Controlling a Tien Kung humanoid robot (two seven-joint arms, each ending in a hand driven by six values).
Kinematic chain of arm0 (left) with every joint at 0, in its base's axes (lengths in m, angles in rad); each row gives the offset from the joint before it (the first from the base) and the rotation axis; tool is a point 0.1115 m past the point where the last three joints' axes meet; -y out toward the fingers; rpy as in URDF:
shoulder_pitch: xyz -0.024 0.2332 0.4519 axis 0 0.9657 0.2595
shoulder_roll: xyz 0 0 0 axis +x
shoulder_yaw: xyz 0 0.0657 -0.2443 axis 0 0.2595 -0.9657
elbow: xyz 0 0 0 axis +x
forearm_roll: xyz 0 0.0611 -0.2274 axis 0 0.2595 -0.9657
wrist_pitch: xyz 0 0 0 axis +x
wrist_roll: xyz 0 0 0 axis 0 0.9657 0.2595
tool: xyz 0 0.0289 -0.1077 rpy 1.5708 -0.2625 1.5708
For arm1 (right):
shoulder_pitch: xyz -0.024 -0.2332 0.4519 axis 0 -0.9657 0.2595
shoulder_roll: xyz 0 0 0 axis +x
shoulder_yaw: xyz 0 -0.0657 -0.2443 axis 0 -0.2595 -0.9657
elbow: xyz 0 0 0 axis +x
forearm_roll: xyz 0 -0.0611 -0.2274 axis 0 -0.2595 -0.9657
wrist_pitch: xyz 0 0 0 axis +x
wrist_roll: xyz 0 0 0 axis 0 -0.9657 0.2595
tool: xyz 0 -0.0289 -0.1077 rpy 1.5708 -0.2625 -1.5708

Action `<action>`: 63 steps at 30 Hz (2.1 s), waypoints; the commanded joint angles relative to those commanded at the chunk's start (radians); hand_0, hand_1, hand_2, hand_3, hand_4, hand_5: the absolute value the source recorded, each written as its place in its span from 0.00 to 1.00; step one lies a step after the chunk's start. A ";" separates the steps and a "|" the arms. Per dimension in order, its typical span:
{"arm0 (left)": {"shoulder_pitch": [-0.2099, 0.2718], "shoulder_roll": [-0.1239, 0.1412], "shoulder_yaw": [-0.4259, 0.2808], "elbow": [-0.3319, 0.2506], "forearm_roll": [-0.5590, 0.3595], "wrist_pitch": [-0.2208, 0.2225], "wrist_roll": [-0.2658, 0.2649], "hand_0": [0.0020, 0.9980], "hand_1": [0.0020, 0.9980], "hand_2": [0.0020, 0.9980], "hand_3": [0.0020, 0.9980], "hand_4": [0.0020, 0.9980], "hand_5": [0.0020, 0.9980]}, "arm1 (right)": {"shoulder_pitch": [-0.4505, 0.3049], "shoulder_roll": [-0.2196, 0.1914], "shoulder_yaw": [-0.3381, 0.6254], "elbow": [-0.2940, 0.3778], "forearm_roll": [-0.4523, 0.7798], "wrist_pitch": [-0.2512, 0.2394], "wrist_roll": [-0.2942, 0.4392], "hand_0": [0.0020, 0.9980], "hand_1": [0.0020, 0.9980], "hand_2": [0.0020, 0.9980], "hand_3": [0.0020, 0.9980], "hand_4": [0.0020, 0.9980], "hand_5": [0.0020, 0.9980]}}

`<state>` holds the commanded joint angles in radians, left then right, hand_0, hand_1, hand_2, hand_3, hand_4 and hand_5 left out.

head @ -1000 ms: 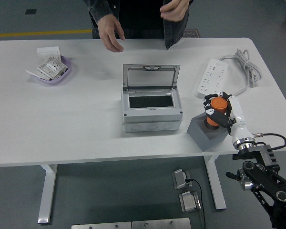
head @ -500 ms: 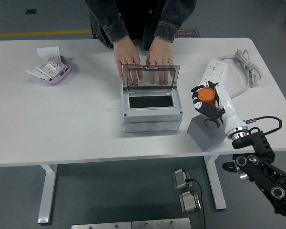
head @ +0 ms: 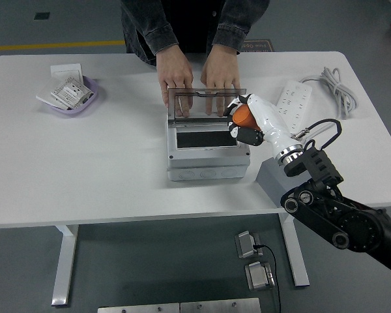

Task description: Pick up the cylinder from the cube,place it in the box,flap close box

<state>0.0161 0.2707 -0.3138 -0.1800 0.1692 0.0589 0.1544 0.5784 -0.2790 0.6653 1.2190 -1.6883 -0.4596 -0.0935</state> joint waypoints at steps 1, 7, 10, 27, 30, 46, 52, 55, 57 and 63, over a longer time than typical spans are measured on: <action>0.000 0.001 0.002 0.000 -0.002 0.000 0.000 0.61 0.65 0.61 0.61 0.67 0.19 | 0.022 0.009 -0.020 -0.017 -0.004 0.000 -0.005 0.00 0.07 0.21 0.19 0.00 0.00; -0.002 0.003 0.014 0.000 -0.012 0.000 0.000 0.61 0.65 0.61 0.61 0.67 0.20 | 0.143 0.051 -0.133 -0.103 0.008 0.005 -0.011 0.00 0.02 0.20 0.18 0.00 0.00; -0.001 0.004 0.016 0.000 -0.013 0.000 0.001 0.61 0.65 0.61 0.61 0.67 0.20 | 0.195 0.067 -0.192 -0.145 0.028 0.007 -0.004 0.00 0.01 0.20 0.18 0.00 0.00; -0.005 0.007 0.039 0.000 -0.030 0.000 -0.001 0.61 0.65 0.61 0.61 0.67 0.20 | 0.341 0.112 -0.522 -0.288 0.150 0.015 0.085 0.00 0.02 0.20 0.18 0.00 0.00; -0.006 0.007 0.038 0.000 -0.028 0.000 0.000 0.61 0.65 0.61 0.61 0.67 0.20 | 0.353 0.116 -0.541 -0.304 0.164 0.015 0.095 0.00 0.02 0.20 0.18 0.00 0.00; -0.007 0.005 0.030 0.000 -0.018 -0.001 0.002 0.61 0.65 0.61 0.61 0.67 0.20 | 0.373 0.122 -0.498 -0.336 0.180 0.070 0.142 0.00 0.08 0.26 0.25 0.00 0.00; -0.008 0.004 0.031 0.000 -0.018 -0.001 0.002 0.61 0.65 0.61 0.61 0.67 0.20 | 0.371 0.122 -0.475 -0.334 0.176 0.084 0.142 0.01 0.16 0.40 0.48 0.36 0.02; -0.009 0.004 0.034 0.000 -0.020 -0.001 0.002 0.61 0.65 0.61 0.61 0.67 0.20 | 0.370 0.121 -0.468 -0.336 0.175 0.088 0.143 0.01 0.16 0.40 0.48 0.36 0.02; -0.009 0.004 0.036 0.000 -0.022 -0.001 0.002 0.61 0.65 0.61 0.61 0.67 0.20 | 0.368 0.120 -0.466 -0.337 0.176 0.088 0.143 0.11 0.27 0.51 0.64 0.70 0.16; -0.011 0.004 0.043 0.000 -0.028 0.000 0.000 0.61 0.65 0.61 0.61 0.67 0.20 | 0.364 0.119 -0.469 -0.341 0.178 0.084 0.143 0.11 0.27 0.51 0.64 0.70 0.16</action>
<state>0.0053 0.2749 -0.2704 -0.1800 0.1414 0.0584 0.1546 0.9425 -0.1596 0.1967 0.8776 -1.5105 -0.3758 0.0496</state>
